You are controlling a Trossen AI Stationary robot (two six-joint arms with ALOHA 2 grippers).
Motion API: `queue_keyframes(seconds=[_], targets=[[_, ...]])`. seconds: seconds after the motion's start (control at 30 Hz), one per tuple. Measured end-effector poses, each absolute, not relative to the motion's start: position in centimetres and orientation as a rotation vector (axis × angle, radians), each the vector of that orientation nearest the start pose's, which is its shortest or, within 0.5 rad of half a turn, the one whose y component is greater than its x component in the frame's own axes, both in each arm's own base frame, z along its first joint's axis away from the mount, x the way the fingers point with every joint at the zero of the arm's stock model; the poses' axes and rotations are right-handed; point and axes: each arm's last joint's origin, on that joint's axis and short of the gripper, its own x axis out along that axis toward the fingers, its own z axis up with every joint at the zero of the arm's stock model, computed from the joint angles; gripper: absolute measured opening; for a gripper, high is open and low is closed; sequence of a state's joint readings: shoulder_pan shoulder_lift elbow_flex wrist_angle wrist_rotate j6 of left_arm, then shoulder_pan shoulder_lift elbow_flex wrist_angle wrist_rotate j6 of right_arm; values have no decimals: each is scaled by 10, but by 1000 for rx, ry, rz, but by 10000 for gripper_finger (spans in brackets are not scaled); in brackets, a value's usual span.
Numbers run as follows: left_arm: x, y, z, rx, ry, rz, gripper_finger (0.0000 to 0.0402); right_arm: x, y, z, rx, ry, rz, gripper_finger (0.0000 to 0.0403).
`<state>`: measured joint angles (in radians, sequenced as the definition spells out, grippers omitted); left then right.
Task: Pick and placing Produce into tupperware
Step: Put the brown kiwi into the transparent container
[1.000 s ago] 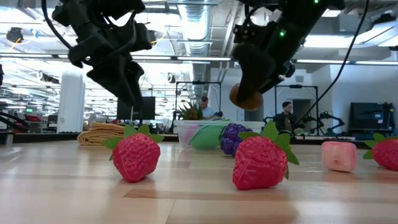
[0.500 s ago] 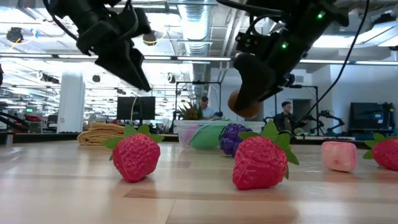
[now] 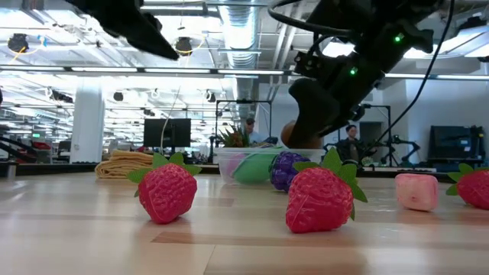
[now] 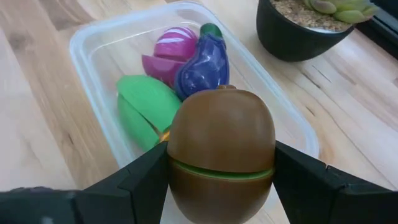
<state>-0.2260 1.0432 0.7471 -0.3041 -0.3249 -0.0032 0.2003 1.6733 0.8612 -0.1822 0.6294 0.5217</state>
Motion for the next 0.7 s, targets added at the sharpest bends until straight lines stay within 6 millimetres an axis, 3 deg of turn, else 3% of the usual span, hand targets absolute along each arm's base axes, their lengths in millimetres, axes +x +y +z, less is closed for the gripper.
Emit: queue_keyframes(seconds=[0.37, 0.7], targets=[[188, -57, 285, 190, 449, 117, 265, 304, 44, 148, 81, 758, -606, 245], [182, -66, 284, 202, 453, 144, 265, 306, 45, 149, 100, 747, -583, 245]])
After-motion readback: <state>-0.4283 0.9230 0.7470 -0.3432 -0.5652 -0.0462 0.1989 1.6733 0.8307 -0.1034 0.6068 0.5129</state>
